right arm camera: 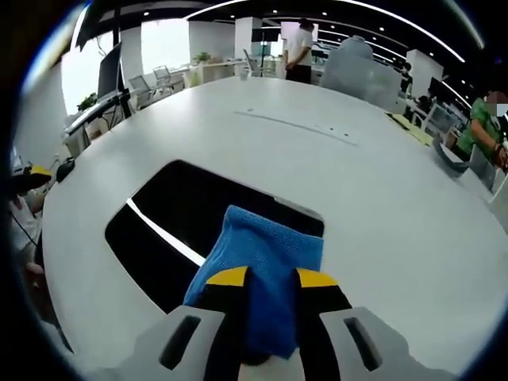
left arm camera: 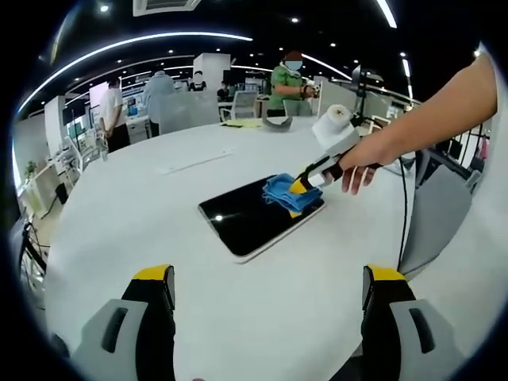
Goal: Wipe the mirror surface with the cleaning cloth until all visible marks leave the cleaned area.
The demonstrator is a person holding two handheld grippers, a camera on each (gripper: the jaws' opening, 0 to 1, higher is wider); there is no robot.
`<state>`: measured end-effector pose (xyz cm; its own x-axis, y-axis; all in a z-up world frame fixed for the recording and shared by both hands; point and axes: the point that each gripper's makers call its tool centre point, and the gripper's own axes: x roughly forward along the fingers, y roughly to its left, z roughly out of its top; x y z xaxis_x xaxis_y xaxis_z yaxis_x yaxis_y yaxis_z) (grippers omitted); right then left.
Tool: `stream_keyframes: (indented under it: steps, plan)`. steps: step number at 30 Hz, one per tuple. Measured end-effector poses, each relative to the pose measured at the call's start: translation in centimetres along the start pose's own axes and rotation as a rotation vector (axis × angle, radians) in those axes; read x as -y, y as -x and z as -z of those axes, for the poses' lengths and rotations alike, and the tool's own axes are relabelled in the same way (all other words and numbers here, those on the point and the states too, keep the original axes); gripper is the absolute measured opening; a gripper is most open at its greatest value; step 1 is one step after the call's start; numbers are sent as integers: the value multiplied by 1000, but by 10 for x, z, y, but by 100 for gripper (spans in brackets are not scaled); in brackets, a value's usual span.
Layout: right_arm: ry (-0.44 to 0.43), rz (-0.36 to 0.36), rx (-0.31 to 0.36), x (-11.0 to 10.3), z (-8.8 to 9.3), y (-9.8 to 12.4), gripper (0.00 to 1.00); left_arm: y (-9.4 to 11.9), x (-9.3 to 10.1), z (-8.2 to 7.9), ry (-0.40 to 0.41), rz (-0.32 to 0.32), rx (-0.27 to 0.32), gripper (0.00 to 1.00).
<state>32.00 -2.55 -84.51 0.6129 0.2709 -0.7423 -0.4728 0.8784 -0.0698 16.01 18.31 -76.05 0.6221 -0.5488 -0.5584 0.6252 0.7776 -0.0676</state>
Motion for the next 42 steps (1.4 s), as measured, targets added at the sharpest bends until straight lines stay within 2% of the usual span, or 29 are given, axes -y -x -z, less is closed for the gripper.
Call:
stream_keyframes:
  steps: [5, 10, 13, 17, 20, 23, 27, 31, 42]
  plan:
    - [11, -7, -8, -1, 2, 1, 18, 1, -2, -1, -7, -1, -6, 99]
    - [13, -7, -17, -1, 2, 1, 18, -3, 0, -10, -37, 17, -6, 99]
    - [13, -5, -17, -2, 2, 1, 18, -4, 1, -13, -25, 19, 8, 99]
    - [-11, -5, -19, -1, 2, 1, 18, -8, 8, -8, 3, 37, 8, 99]
    - [-16, -4, -19, -1, 2, 2, 18, -10, 14, -1, -12, 52, -15, 99]
    - [-24, -2, -17, -2, 2, 2, 18, -9, 16, -1, -19, 56, -15, 99]
    - [-78, 8, -23, -2, 2, 2, 18, -8, 15, -2, -10, 54, -13, 99]
    - [-96, 12, -33, -3, 2, 1, 18, -9, 15, -4, -14, 56, -10, 99]
    - [-109, 13, -43, -5, 0, 0, 19, -5, 6, -5, 36, 38, 15, 99]
